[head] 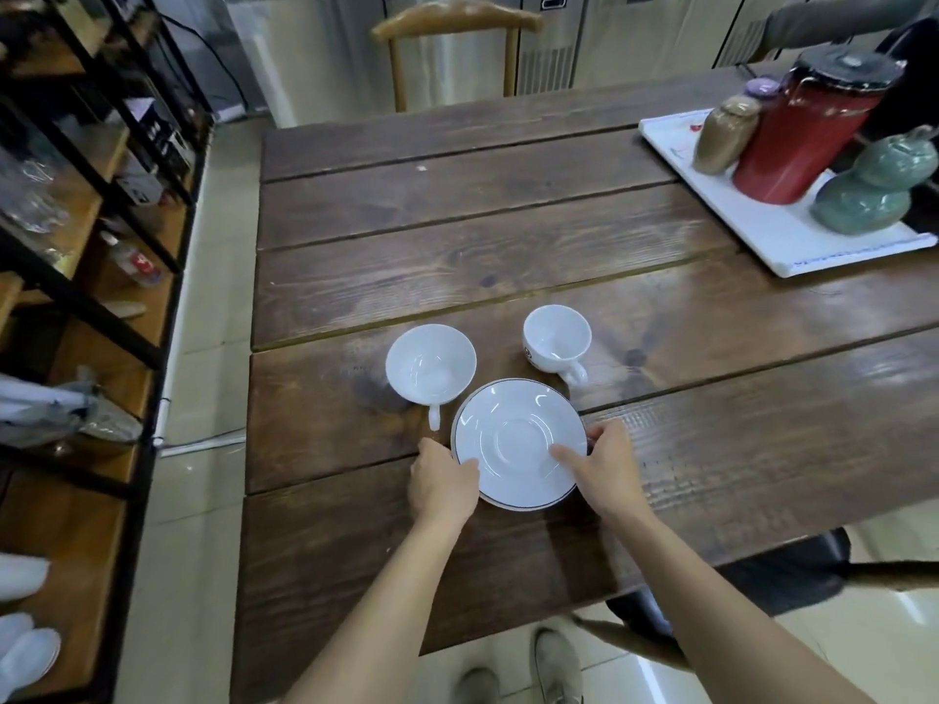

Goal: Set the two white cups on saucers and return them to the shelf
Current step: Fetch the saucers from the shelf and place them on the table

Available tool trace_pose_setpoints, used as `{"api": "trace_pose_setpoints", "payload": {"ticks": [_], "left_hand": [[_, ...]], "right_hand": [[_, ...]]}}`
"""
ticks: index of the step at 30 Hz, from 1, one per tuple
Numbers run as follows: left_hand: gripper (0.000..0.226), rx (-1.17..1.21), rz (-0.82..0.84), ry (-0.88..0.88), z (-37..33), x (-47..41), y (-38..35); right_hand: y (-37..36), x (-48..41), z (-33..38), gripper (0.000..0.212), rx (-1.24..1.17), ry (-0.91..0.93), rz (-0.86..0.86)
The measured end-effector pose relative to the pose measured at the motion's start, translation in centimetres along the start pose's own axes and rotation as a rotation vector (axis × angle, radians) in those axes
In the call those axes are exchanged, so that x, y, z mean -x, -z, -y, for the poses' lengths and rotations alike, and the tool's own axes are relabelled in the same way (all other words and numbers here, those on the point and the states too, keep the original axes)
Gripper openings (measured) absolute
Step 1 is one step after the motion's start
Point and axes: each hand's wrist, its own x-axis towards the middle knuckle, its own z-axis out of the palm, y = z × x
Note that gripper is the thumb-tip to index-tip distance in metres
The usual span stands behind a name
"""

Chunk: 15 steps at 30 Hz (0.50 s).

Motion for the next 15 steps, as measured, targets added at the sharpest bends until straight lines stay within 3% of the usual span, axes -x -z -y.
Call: {"api": "trace_pose_setpoints", "payload": {"ticks": [6,15], "left_hand": [[0.017,-0.024,-0.020,-0.073,0.0,0.3,-0.1],[0.011,0.130,0.002,-0.204,0.4,2.6,0.6]], "right_hand": [[0.2,0.4,0.6,0.035,0.023,0.017,0.002],[1.6,3.1,0.6,0.033,-0.246,0.169,-0.020]]}}
